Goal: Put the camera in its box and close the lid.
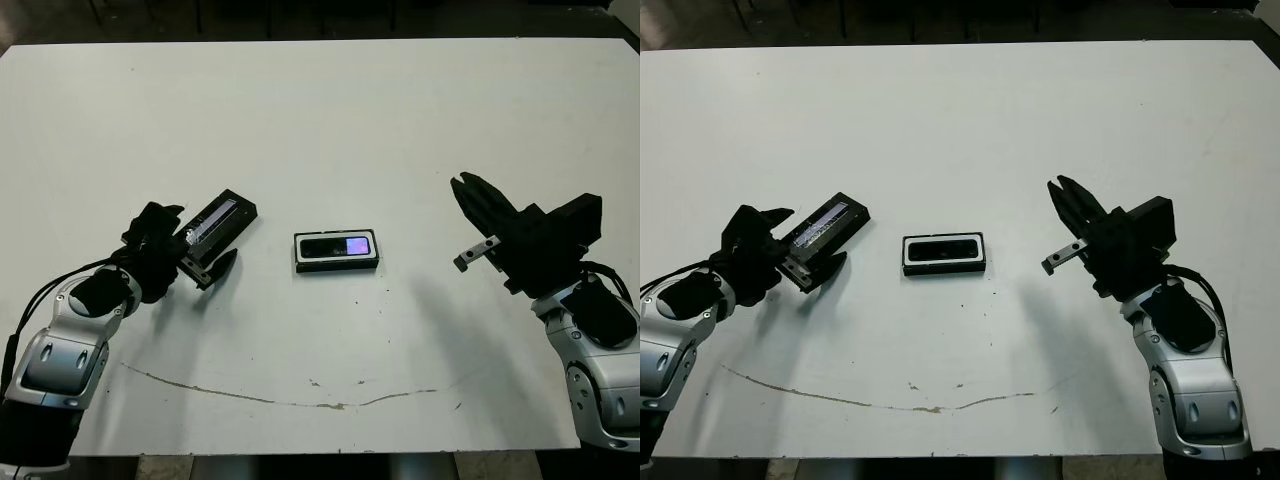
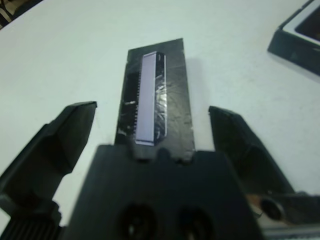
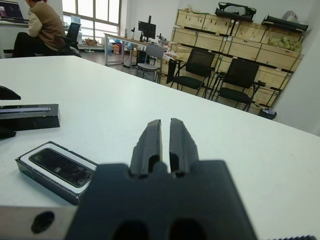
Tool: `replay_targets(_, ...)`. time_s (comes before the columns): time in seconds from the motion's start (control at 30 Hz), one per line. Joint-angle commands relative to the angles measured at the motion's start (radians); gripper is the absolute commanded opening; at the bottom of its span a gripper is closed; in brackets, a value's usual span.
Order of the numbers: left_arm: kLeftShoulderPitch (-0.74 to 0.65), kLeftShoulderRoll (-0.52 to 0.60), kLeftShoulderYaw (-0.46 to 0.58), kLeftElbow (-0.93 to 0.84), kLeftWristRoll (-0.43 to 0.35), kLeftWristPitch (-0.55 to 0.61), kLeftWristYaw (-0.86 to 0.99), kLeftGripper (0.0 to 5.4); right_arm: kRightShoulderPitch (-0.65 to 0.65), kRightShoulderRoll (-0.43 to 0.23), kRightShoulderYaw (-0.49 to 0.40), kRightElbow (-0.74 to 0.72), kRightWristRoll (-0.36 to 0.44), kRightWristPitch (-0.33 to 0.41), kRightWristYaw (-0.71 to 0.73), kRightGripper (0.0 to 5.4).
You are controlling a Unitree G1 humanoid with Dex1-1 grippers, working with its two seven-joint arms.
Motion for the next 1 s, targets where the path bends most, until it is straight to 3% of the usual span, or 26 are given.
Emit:
replay_targets(0.03,0.018,-0.019,-0.006,0.050,-0.006,0.031,0.005,5.39,0.028,-0.011,0.001,-0.015,0.004,0.041,-0.010,0.00)
replay_targets(0.23,0.059,-0.128,0.074,0.075,-0.094,0.028,0.082,5.11,0.035,-0.007,-0.004,-0.012,0.008,0.039,-0.007,0.00)
replay_targets(0.37,0.082,-0.150,0.074,0.056,-0.100,0.017,0.103,4.40,0.038,-0.006,-0.003,-0.021,0.005,0.049,-0.016,0.00)
replay_targets(0.63,0.072,-0.072,0.027,0.049,-0.094,0.028,0.002,2.91,0.041,-0.008,0.000,-0.030,0.005,0.053,-0.025,0.00)
replay_targets(1.0,0.044,0.041,-0.010,-0.018,-0.086,-0.011,-0.130,2.82,0.041,-0.007,0.007,-0.026,0.003,0.040,-0.024,0.00)
